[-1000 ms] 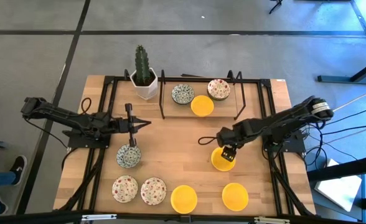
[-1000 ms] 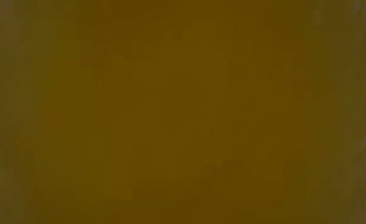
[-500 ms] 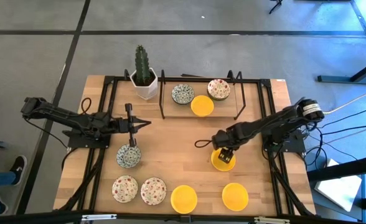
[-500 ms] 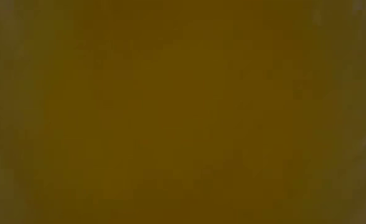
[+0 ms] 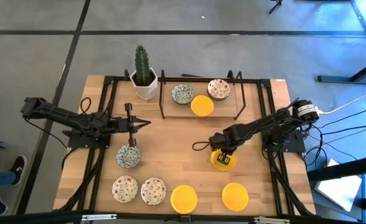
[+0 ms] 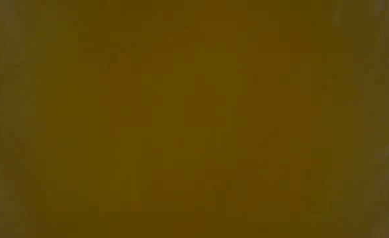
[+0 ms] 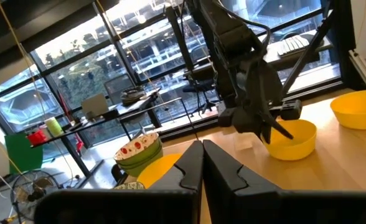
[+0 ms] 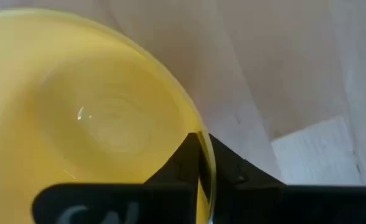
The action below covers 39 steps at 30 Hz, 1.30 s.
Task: Pick & Place Mini bowls
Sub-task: Stack the yellow bowl on top of the yellow bowl on the shelf
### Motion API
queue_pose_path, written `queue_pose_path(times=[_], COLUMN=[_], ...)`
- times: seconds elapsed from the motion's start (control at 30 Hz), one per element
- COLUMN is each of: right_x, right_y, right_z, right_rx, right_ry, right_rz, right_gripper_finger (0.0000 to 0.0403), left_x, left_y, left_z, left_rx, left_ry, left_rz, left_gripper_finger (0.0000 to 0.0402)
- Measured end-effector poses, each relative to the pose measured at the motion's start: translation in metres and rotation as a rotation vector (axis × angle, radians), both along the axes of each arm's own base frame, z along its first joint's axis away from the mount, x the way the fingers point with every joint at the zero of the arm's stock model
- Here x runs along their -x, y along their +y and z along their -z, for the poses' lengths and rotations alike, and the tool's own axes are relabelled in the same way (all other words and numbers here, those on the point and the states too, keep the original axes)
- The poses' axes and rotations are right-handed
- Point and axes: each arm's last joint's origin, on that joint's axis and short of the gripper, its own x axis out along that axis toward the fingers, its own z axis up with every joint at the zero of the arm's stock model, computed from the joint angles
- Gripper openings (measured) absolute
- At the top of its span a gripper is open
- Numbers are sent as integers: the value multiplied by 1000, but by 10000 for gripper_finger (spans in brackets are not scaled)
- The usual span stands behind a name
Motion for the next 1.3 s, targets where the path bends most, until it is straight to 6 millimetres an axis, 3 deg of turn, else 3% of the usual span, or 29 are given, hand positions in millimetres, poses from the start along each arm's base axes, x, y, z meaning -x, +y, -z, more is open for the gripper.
queue_pose_path(times=[0.1,0.2,0.43,0.63,0.77,0.87,0.97,1.13,1.3], right_x=[-2,-10,-35,-42,-34,-31,-38,-59,-67], right_y=[-2,-5,-26,-77,-126,-161,-185,-202,-215], right_z=[-8,-29,-104,-187,-221,-220,-203,-175,-156], right_rx=[8,22,89,244,311,324,293,236,182], right_ry=[-28,-110,-261,-402,-434,-330,-228,-198,-158], right_rz=[-18,-57,-144,-102,-5,42,29,-28,-33], right_gripper_finger=[14,6,5,3,2,2,2,2,2], left_x=[0,0,0,0,0,0,0,0,0], left_y=[0,0,0,0,0,0,0,0,0], left_z=[0,0,0,0,0,0,0,0,0], left_rx=[8,18,23,23,23,23,14,13,13], left_ry=[-1,-3,-3,-4,-3,-3,-2,-2,-1], left_rz=[1,3,4,4,4,4,3,3,3], left_gripper_finger=[7,6,2,7,3,2,5,7,2])
